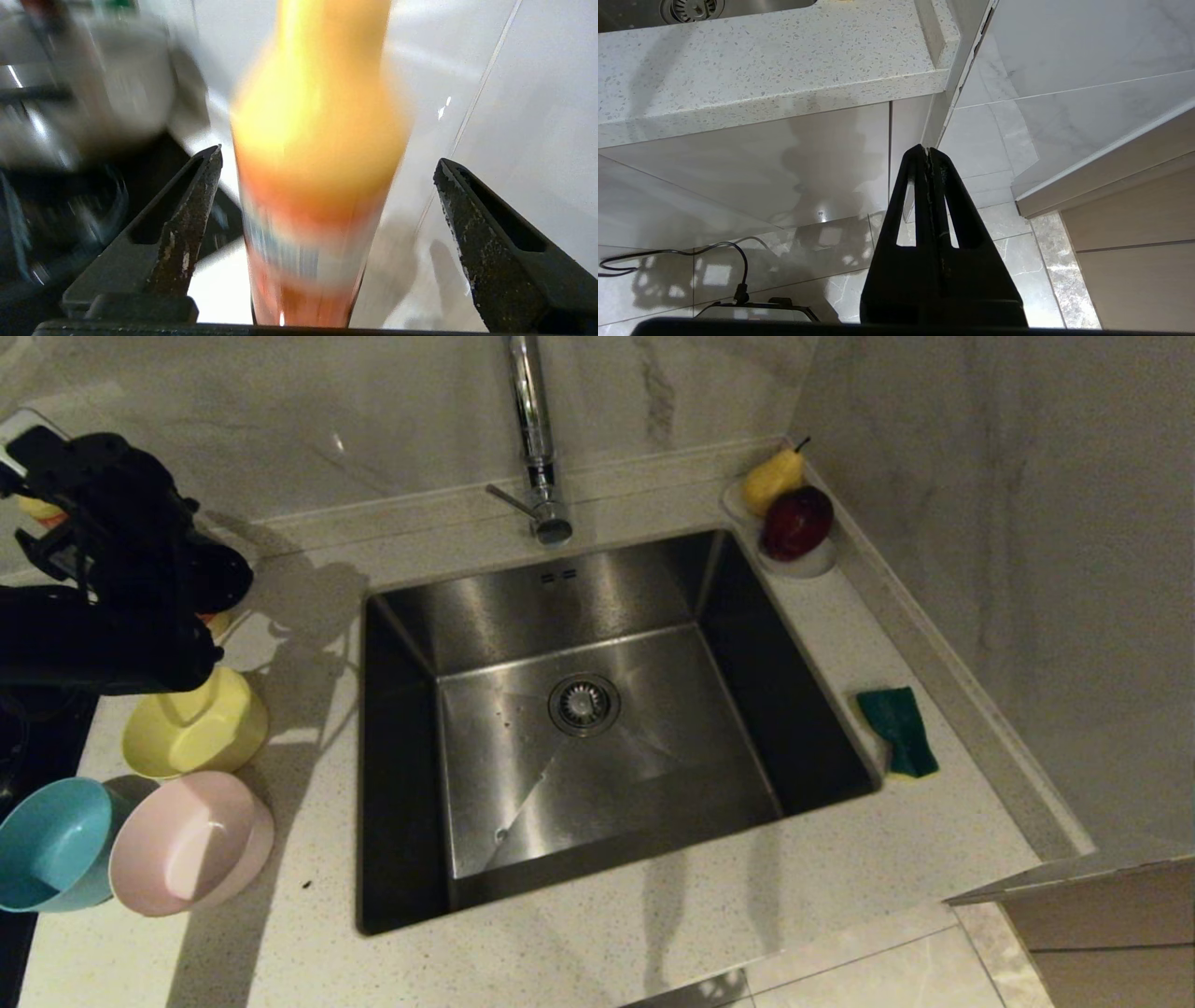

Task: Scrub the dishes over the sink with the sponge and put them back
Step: Place the dish soap on the table, then turn on the faucet

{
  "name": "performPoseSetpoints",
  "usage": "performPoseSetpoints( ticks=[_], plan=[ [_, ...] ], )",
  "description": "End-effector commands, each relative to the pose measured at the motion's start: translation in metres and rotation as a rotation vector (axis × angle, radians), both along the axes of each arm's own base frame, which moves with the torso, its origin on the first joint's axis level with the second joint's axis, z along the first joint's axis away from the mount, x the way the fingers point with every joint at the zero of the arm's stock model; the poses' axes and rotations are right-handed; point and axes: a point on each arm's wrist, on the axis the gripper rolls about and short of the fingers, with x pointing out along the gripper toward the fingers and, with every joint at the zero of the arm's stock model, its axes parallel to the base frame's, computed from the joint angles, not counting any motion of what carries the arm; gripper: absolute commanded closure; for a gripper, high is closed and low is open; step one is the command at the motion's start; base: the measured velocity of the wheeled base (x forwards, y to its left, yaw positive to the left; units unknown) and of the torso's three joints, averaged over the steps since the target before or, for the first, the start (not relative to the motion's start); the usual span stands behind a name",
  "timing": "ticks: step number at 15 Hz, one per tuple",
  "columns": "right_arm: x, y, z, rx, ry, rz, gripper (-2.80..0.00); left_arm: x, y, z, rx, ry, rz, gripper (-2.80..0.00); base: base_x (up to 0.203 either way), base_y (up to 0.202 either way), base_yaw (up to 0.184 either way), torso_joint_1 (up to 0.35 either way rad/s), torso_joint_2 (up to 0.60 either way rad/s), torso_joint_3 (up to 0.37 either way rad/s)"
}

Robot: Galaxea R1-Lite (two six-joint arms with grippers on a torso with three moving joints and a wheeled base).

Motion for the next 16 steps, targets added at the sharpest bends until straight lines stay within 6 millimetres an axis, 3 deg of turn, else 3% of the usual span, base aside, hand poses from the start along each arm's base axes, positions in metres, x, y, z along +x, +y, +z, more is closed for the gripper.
performPoseSetpoints(
  ticks=[1, 6, 7, 12, 16],
  plan=[
    [0.000, 0.000, 0.000, 0.000, -0.002, 0.001, 0.00, -0.041, -0.004, 0.049, 0.008, -0.079, 0.003, -2.80, 0.000, 0.000, 0.000, 0.000, 0.00, 0.000],
    [0.000, 0.000, 0.000, 0.000, -0.002, 0.001, 0.00, -0.125, -0.016, 0.113, 0.018, -0.110, -0.024, -2.80, 0.000, 0.000, 0.000, 0.000, 0.00, 0.000],
    [0.000, 0.000, 0.000, 0.000, -0.002, 0.001, 0.00, -0.140, -0.018, 0.120, 0.019, -0.083, -0.031, 0.00, 0.000, 0.000, 0.000, 0.000, 0.00, 0.000],
    [0.000, 0.000, 0.000, 0.000, -0.002, 0.001, 0.00, -0.226, -0.030, 0.134, 0.165, 0.110, -0.272, 0.00, 0.000, 0.000, 0.000, 0.000, 0.00, 0.000],
    [0.000, 0.000, 0.000, 0.000, -0.002, 0.001, 0.00, -0.300, -0.040, 0.106, 0.264, 0.332, -0.533, 0.00, 0.000, 0.000, 0.000, 0.000, 0.00, 0.000]
  ],
)
